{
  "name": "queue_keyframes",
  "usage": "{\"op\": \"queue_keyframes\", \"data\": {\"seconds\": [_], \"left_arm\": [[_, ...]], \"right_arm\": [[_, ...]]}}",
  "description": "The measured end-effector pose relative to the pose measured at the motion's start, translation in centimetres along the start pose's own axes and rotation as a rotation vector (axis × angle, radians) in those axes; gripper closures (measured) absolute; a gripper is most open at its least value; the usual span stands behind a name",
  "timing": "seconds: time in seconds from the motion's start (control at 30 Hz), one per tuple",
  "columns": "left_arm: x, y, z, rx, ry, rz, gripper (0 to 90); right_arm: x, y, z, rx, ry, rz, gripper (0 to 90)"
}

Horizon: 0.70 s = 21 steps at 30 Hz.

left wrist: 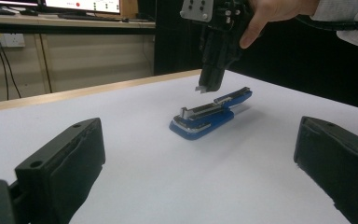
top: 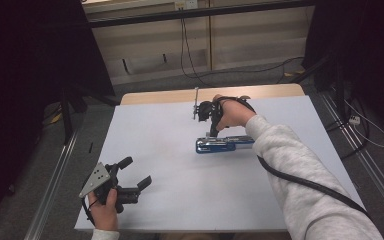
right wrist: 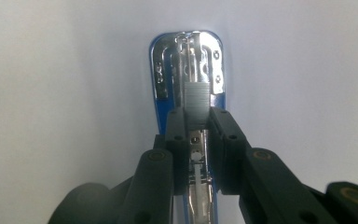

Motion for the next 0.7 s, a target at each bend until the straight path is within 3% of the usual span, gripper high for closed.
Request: {"op": "queue_keyframes", "data": {"seconds": [0.7], "left_arm": [[0.08,0.08,-0.02,0.009,-0.003,-0.006,1.8]], "right_arm": [[-0.2,0.24,0.17,0.006,0.006,0.007,79.2]]}}
Point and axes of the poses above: each handheld gripper's, and its own axes: y roughly forward along the jaws, x roughly out of its underside, z roughly to its right, the point moved 7 cm from there along y, roughly forward along the jaws, and after that the axes turned 13 degrees about z, right-handed, at the moved point
